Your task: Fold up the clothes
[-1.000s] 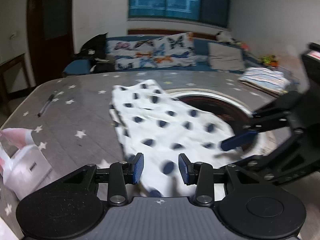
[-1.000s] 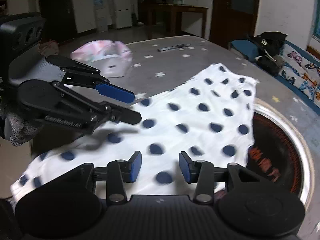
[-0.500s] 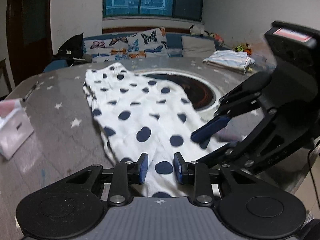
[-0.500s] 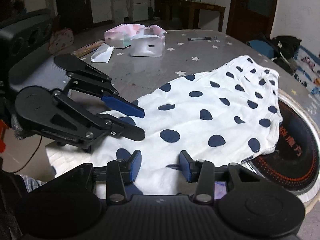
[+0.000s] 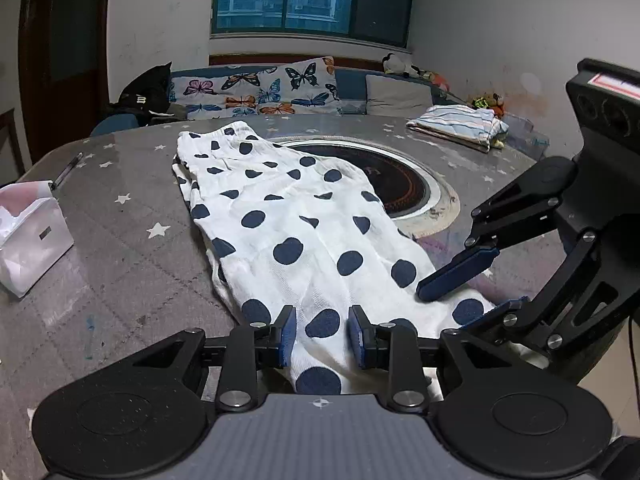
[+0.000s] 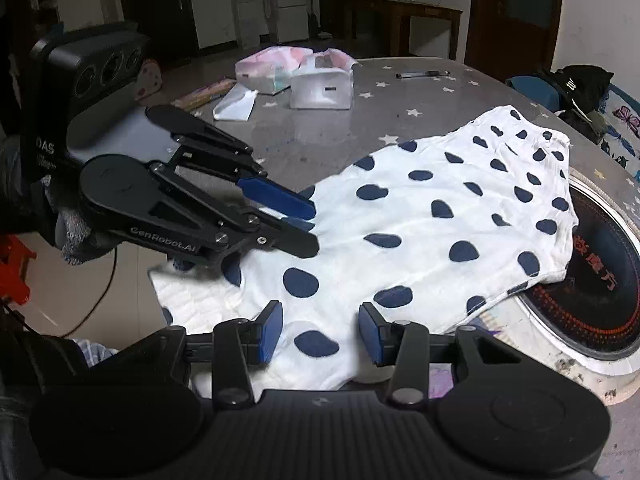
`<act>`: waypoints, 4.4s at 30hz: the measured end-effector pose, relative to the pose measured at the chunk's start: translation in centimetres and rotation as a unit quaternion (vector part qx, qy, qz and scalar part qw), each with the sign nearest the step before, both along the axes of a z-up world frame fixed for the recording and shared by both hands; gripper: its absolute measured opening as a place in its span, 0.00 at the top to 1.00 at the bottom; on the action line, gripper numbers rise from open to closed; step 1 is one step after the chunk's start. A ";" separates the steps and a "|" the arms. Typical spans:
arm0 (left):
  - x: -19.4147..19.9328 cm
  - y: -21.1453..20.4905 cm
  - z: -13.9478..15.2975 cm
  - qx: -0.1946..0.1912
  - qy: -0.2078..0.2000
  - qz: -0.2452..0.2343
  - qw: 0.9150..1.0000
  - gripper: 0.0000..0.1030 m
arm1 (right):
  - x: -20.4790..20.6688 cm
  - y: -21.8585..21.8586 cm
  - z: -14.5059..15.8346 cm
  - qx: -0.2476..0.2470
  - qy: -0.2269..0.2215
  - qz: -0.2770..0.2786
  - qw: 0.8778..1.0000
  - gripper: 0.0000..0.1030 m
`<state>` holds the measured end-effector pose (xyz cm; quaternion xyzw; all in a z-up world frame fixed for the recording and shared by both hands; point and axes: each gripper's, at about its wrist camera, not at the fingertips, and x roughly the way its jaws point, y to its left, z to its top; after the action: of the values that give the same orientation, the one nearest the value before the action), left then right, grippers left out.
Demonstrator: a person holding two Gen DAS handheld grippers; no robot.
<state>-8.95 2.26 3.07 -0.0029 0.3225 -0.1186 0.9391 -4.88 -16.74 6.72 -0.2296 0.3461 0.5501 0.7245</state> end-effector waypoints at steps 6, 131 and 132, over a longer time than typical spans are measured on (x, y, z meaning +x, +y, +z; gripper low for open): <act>0.4 0.5 2.0 0.000 -0.028 0.004 1.000 0.69 | 2.0 -0.5 2.8 0.018 -0.015 -0.014 1.000 0.58; 9.8 4.1 1.3 -0.081 0.032 0.059 0.995 0.57 | 31.1 8.4 1.8 0.126 0.036 -0.171 0.977 0.93; 10.4 4.2 1.3 -0.079 0.029 0.060 0.995 0.57 | 30.5 8.2 2.3 0.128 0.033 -0.166 0.977 0.93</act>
<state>1.44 6.44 4.41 -0.0998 0.3389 -0.0870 0.9315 25.62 -8.57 8.98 -0.0554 0.3299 0.4694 0.8172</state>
